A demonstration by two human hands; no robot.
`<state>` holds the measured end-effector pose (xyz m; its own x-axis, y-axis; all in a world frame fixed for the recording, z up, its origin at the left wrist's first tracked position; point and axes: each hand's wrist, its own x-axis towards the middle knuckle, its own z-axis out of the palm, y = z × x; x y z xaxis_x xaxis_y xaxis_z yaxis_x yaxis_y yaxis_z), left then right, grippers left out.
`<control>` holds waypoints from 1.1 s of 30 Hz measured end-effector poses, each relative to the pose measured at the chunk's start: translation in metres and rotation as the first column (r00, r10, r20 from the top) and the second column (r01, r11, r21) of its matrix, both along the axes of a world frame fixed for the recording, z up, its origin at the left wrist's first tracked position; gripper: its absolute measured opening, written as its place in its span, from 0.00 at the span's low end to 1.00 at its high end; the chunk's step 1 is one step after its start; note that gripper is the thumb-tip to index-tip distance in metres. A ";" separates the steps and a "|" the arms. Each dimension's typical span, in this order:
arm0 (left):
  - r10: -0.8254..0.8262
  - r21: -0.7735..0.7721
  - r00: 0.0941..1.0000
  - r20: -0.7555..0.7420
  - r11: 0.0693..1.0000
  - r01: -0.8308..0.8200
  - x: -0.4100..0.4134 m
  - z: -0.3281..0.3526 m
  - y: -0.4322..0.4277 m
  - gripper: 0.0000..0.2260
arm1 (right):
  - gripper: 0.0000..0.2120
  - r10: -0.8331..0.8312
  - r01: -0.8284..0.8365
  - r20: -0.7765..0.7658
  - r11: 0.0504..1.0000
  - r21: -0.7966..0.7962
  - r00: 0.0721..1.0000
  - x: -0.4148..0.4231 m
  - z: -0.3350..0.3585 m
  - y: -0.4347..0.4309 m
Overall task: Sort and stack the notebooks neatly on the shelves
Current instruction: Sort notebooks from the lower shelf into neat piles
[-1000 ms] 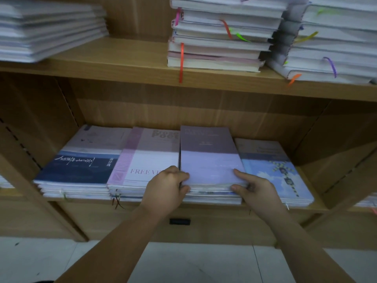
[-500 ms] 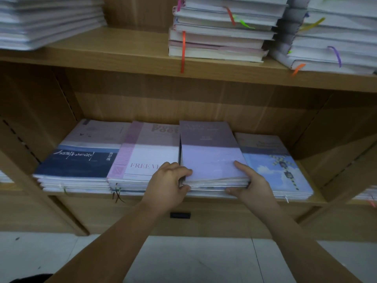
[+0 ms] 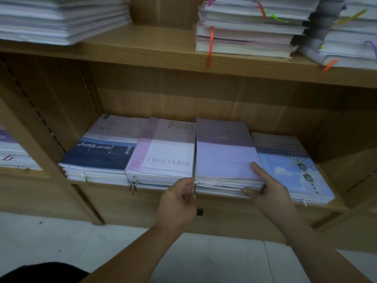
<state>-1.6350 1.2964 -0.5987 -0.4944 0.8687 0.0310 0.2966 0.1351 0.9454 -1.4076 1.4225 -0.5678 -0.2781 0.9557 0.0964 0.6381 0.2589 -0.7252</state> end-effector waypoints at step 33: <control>-0.438 -0.388 0.652 -0.619 0.892 0.231 0.008 0.009 -0.011 0.36 | 0.33 -0.062 -0.240 0.463 0.790 0.564 0.884 -0.035 -0.006 0.007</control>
